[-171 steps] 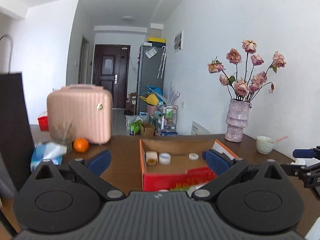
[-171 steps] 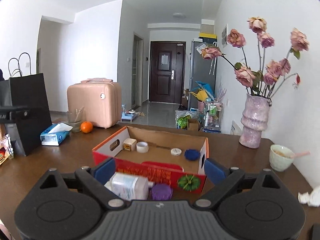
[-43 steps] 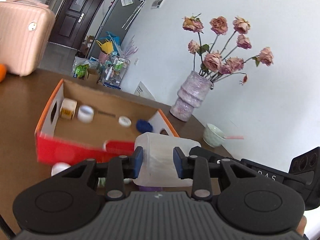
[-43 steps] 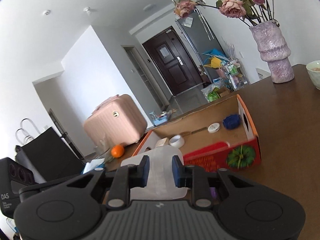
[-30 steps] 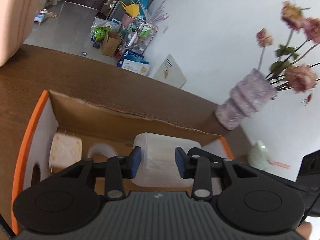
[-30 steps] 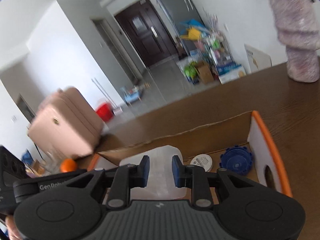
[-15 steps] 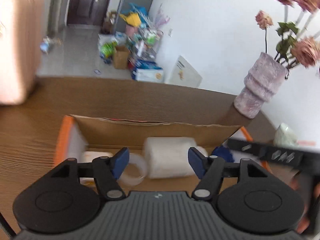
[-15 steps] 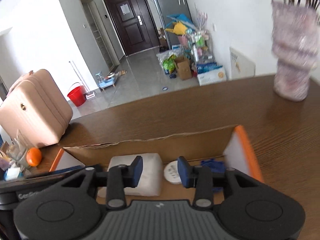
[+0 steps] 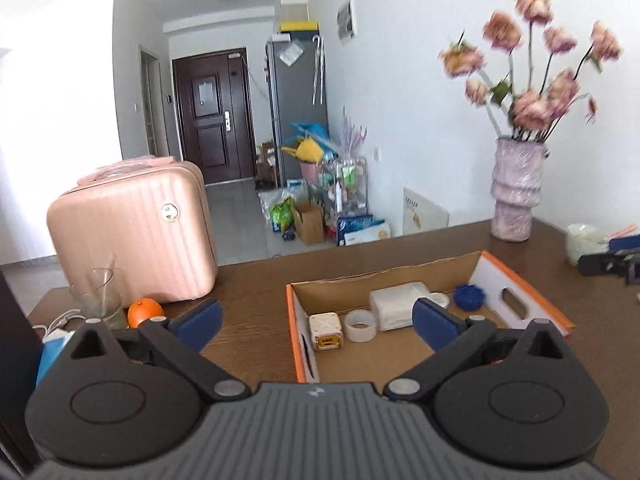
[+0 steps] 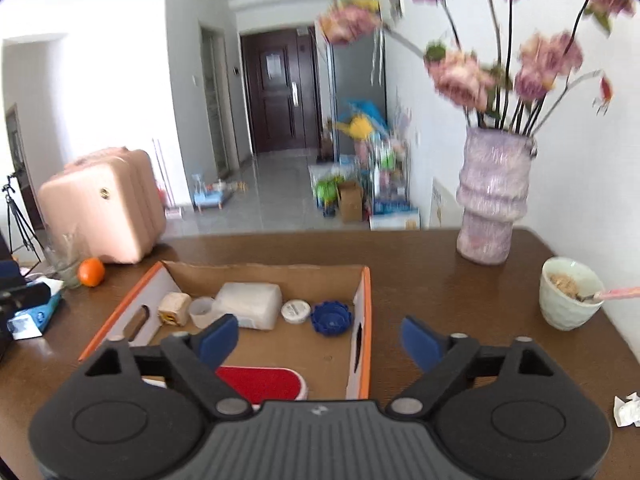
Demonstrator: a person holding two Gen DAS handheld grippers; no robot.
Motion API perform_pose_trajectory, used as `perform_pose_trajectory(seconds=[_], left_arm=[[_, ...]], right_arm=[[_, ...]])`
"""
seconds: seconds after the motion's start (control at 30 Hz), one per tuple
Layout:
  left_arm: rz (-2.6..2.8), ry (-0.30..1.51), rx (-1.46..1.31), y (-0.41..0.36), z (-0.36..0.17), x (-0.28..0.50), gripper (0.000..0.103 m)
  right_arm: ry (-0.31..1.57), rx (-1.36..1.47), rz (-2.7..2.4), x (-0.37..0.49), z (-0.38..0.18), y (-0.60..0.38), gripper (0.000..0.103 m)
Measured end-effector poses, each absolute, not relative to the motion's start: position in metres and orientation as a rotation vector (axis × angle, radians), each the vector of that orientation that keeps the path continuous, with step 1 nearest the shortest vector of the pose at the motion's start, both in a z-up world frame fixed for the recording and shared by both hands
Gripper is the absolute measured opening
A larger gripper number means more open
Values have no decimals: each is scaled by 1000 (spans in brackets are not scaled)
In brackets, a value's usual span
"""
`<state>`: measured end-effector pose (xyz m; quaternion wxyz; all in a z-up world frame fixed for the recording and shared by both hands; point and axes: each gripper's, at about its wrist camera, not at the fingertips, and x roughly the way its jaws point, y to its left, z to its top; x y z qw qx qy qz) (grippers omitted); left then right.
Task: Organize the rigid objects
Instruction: 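Withdraw both grippers from the box and back away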
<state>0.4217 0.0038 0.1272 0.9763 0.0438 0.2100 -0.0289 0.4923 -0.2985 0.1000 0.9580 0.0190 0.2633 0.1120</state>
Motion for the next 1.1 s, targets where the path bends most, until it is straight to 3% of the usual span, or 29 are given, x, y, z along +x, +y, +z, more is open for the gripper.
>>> perform_pose_trajectory(seconds=[0.47,1.1], left_arm=[[-62,332,36,0,141,317,103],[-9,277,-10,4,19,140,103]], right_arm=[[443,55,289,393,112,-285,95],[355,52,340,220,20,-294,97]])
